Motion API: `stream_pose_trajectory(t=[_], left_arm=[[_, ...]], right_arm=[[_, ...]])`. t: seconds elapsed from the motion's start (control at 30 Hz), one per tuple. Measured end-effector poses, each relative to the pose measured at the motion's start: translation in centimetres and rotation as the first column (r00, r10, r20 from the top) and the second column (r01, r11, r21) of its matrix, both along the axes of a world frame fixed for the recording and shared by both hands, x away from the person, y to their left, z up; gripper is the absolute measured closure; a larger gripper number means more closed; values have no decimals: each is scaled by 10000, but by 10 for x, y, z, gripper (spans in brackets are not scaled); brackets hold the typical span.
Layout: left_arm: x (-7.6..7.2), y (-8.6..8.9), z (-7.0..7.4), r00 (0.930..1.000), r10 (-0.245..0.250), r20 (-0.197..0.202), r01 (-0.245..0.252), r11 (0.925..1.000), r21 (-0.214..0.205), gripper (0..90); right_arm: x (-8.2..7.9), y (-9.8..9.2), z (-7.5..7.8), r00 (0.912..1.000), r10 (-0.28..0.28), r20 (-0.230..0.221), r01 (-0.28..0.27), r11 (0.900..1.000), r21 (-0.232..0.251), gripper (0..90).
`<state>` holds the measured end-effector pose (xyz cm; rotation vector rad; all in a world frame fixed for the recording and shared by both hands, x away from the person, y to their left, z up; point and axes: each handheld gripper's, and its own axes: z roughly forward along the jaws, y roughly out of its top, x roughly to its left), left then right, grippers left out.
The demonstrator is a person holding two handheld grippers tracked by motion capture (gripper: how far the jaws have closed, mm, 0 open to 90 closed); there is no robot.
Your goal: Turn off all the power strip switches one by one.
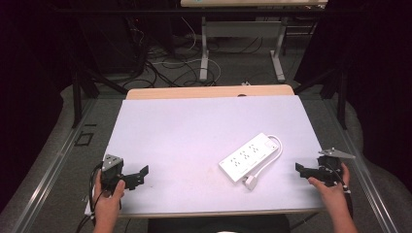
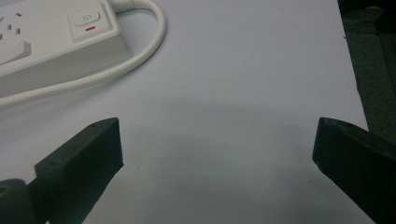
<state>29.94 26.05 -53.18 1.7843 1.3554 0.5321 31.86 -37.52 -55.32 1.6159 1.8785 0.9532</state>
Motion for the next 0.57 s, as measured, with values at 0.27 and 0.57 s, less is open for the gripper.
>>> stream_pose_trajectory(t=[0.27,0.57], left_arm=[[1,0,0,10000,12,9,-12,10000,14,3],[1,0,0,10000,0,17,0,10000,29,3]], right_arm=[[1,0,-1,10000,-15,-41,15,10000,-8,15],[1,-1,-1,10000,-25,-26,25,10000,-18,15]])
